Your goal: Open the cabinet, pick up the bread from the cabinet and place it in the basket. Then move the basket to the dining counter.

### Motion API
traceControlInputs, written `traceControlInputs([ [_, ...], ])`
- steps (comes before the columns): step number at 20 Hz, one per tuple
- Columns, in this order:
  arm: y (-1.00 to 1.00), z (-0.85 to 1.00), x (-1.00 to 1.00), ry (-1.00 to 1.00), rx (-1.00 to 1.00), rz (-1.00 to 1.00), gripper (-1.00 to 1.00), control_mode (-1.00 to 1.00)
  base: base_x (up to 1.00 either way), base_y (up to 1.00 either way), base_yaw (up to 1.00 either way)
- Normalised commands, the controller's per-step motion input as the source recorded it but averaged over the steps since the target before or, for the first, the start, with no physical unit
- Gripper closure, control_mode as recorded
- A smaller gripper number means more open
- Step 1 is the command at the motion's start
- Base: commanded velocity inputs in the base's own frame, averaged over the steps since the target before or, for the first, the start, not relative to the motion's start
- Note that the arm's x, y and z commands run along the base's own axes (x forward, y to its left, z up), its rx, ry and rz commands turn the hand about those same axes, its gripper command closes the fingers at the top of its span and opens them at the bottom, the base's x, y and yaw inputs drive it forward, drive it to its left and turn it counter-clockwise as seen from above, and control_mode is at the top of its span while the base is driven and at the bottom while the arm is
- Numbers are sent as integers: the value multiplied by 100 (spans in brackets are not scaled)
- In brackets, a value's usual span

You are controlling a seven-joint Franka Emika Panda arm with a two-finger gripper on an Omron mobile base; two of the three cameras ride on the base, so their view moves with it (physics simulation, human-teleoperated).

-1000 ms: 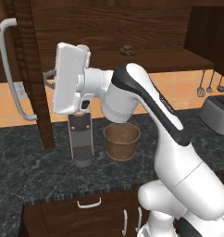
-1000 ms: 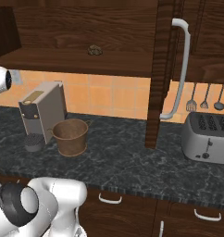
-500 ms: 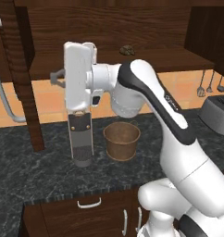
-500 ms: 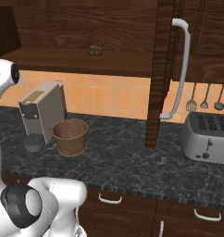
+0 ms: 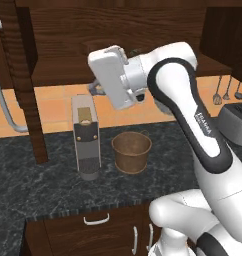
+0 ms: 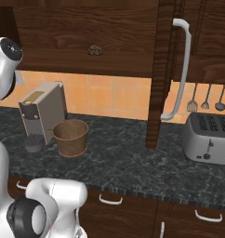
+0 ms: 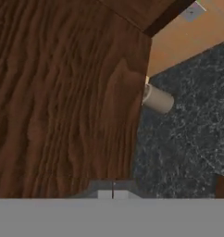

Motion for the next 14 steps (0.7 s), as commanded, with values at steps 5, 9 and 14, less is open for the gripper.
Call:
traceControlInputs([
  [5,-72,-22,26,-44,-48,-22,100,-100,0,0,0],
  [9,-70,-4,48,-39,-48,-23,100,-100,0,0,0],
  [14,-69,0,35,-35,-49,-26,-100,-100,0,0,0],
])
